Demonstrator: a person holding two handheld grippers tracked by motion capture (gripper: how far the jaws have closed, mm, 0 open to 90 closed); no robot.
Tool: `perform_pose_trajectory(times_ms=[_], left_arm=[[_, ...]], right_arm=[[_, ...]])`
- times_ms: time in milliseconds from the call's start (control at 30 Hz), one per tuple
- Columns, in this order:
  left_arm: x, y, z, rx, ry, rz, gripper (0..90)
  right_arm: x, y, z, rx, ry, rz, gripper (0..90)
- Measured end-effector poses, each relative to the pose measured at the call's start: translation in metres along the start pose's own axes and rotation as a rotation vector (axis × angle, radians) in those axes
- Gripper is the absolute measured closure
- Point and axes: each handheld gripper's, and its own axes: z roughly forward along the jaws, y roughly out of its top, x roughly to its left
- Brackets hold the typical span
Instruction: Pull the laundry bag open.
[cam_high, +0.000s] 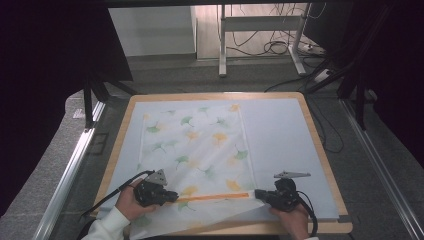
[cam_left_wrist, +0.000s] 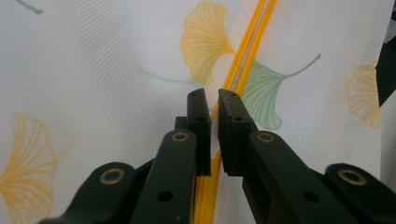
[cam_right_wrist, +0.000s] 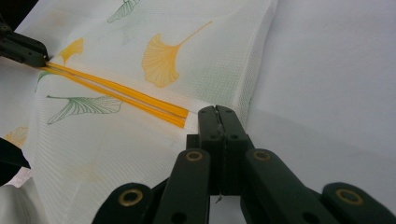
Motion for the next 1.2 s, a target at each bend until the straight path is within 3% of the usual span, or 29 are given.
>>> perform_pose_trajectory(times_ms=[1200], left_arm=[[0.009,-0.033,-0.023,-0.022,0.026,-0.056,85.0]], right_arm=[[-0.001,0.0,0.0,-0.001,0.007,0.004,89.6]])
